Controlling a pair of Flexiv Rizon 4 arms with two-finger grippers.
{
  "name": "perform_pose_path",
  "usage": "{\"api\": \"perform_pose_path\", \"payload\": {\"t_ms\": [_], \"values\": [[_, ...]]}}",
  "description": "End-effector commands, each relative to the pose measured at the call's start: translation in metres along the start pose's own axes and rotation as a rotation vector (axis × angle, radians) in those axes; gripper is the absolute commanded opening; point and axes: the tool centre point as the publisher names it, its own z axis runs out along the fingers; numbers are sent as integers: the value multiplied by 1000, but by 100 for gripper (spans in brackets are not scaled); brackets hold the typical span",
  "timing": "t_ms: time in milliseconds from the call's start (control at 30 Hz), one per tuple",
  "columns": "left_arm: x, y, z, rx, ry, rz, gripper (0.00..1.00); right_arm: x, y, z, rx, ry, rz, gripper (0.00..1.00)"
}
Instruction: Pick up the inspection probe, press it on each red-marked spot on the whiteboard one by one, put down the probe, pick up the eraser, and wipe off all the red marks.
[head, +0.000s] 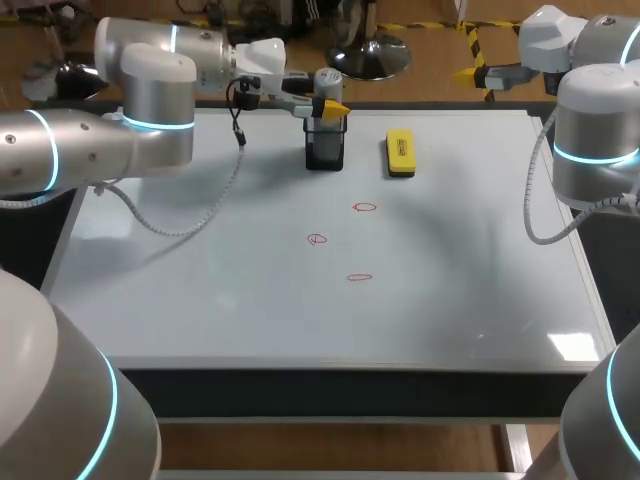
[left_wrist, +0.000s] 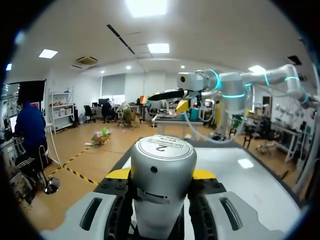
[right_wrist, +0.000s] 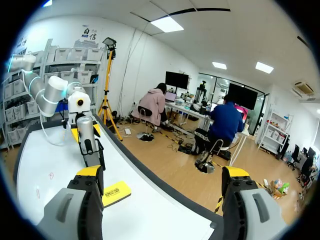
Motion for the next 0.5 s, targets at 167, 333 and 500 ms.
{"api": "perform_pose_path", "payload": {"t_ms": [167,333,500], "values": [[3,-13,-3,4,-8,23,0,0,0,0,1,1,0,100],[3,-23,-4,1,-22,30,0,0,0,0,1,1,0,100],[2,-32,-9,2,-26,39,0,0,0,0,1,1,0,100]]}}
